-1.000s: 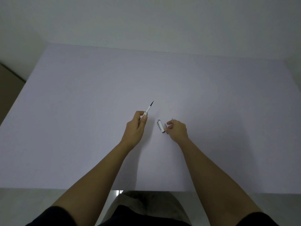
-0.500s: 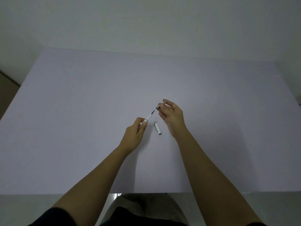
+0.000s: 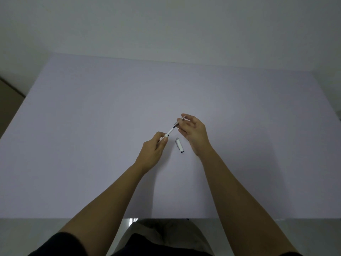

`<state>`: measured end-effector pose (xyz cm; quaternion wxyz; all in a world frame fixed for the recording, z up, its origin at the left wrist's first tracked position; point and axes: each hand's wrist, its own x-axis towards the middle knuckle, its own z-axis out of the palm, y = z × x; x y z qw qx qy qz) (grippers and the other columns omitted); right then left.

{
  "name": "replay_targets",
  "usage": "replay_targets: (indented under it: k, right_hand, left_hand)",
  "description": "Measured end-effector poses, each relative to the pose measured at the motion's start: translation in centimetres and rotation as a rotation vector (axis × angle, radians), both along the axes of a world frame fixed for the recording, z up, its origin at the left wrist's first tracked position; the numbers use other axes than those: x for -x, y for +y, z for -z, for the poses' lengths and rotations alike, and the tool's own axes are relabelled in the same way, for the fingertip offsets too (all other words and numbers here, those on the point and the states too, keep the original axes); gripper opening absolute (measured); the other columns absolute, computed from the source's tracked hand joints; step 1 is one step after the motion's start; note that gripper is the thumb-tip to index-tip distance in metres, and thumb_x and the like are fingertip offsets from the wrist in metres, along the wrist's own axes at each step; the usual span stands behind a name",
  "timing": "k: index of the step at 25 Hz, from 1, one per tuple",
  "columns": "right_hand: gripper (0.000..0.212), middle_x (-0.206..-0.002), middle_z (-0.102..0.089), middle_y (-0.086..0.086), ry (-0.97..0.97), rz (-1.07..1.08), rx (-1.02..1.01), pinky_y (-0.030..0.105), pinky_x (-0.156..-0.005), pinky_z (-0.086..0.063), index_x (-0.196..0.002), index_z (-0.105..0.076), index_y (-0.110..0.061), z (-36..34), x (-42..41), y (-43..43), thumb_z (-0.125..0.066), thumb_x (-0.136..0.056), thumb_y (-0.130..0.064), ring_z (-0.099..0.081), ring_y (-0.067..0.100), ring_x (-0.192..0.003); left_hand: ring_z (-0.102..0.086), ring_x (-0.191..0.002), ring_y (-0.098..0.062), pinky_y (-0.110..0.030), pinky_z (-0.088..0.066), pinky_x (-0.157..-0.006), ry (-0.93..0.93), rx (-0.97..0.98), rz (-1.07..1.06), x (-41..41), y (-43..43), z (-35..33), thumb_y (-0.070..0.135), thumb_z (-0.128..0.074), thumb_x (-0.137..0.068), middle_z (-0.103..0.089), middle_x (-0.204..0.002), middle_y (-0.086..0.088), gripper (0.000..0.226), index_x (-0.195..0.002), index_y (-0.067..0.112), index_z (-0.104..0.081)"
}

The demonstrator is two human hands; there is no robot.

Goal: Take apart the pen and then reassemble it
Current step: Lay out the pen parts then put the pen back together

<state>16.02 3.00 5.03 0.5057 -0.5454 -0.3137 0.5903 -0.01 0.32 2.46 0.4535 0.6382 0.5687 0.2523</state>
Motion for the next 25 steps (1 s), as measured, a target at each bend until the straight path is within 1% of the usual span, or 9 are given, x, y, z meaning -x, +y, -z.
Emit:
replay_targets:
  k: [4, 8, 12, 15, 17, 20, 22, 24, 25]
  right_hand:
    - [0.012, -0.09, -0.07, 0.002, -0.055, -0.023, 0.015, 0.023, -0.078, -0.051, -0.098, -0.062, -0.019, 0.6, 0.0, -0.5, -0.064, -0.086, -0.016, -0.067, 0.014, -0.091]
    - [0.009, -0.087, -0.071, 0.001, -0.09, -0.104, 0.02, 0.031, -0.088, -0.053, -0.095, -0.063, -0.017, 1.0, 0.1, -1.1, -0.064, -0.086, -0.014, -0.07, 0.012, -0.087]
    - [0.01, -0.09, -0.071, -0.002, -0.03, -0.117, 0.023, 0.026, -0.086, -0.053, -0.099, -0.062, -0.015, 0.9, 0.7, -1.5, -0.057, -0.091, -0.016, -0.07, 0.006, -0.084]
    - [0.017, -0.091, -0.07, -0.005, -0.093, -0.134, -0.011, 0.02, -0.082, -0.055, -0.107, -0.063, -0.014, 0.9, 0.6, -1.5, -0.053, -0.094, -0.017, -0.069, 0.004, -0.084]
    - [0.014, -0.086, -0.069, -0.007, -0.155, -0.129, 0.002, 0.018, -0.078, -0.053, -0.098, -0.066, -0.013, 1.0, 0.7, -1.6, -0.057, -0.092, -0.02, -0.068, 0.005, -0.081]
    - [0.013, -0.073, -0.065, -0.003, -0.225, -0.093, 0.046, 0.027, -0.078, -0.05, -0.078, -0.065, -0.018, 1.2, 0.9, -1.7, -0.065, -0.085, -0.029, -0.061, 0.013, -0.073]
    - [0.008, -0.076, -0.066, -0.004, -0.202, -0.074, 0.055, 0.027, -0.077, -0.05, -0.084, -0.065, -0.02, 1.3, 0.9, -1.7, -0.066, -0.084, -0.028, -0.061, 0.01, -0.072]
    - [0.012, -0.085, -0.069, -0.006, -0.096, -0.085, 0.035, 0.019, -0.076, -0.052, -0.099, -0.065, -0.018, 1.2, 1.0, -1.7, -0.06, -0.089, -0.023, -0.064, 0.004, -0.074]
    - [0.015, -0.087, -0.069, -0.006, -0.071, -0.097, 0.031, 0.017, -0.076, -0.053, -0.102, -0.066, -0.016, 1.2, 1.0, -1.7, -0.058, -0.091, -0.021, -0.064, 0.003, -0.075]
  left_hand:
    - [-0.045, -0.061, -0.016, -0.027, -0.038, -0.06, 0.002, -0.013, -0.009, 0.2, 0.2, 0.1, 0.04, -0.037, -0.097, -0.054, -0.071, -0.007, 0.017, -0.094, 0.031, -0.052]
    - [-0.047, -0.06, -0.014, -0.025, -0.039, -0.059, 0.001, -0.035, 0.002, 0.0, 0.2, -0.2, 0.038, -0.039, -0.097, -0.055, -0.068, -0.004, 0.02, -0.096, 0.027, -0.055]
    - [-0.048, -0.058, -0.01, -0.021, -0.039, -0.059, 0.01, -0.035, -0.005, 0.0, 0.3, -0.6, 0.037, -0.04, -0.097, -0.056, -0.067, 0.003, 0.022, -0.098, 0.023, -0.058]
    - [-0.049, -0.062, -0.012, -0.023, -0.039, -0.06, 0.028, -0.021, -0.015, 0.3, 0.2, -0.9, 0.033, -0.041, -0.097, -0.06, -0.073, -0.003, 0.026, -0.095, 0.016, -0.061]
    - [-0.049, -0.062, -0.013, -0.025, -0.038, -0.06, 0.035, -0.011, -0.012, 0.4, 0.1, -1.0, 0.028, -0.041, -0.097, -0.06, -0.075, -0.005, 0.028, -0.094, 0.01, -0.063]
    - [-0.048, -0.061, -0.011, -0.027, -0.038, -0.06, 0.05, -0.018, 0.015, 0.5, 0.0, -1.2, 0.026, -0.042, -0.097, -0.059, -0.073, -0.002, 0.028, -0.094, 0.009, -0.064]
    - [-0.048, -0.061, -0.011, -0.026, -0.038, -0.06, 0.055, -0.017, 0.016, 0.5, 0.0, -1.2, 0.026, -0.041, -0.097, -0.057, -0.073, 0.0, 0.028, -0.095, 0.009, -0.064]
    - [-0.047, -0.062, -0.01, -0.025, -0.037, -0.06, 0.056, -0.011, 0.005, 0.5, 0.1, -1.3, 0.026, -0.041, -0.097, -0.056, -0.071, 0.004, 0.028, -0.096, 0.009, -0.063]
    - [-0.047, -0.061, -0.009, -0.024, -0.037, -0.059, 0.055, -0.012, 0.003, 0.5, 0.1, -1.3, 0.025, -0.041, -0.097, -0.055, -0.071, 0.004, 0.028, -0.097, 0.009, -0.063]
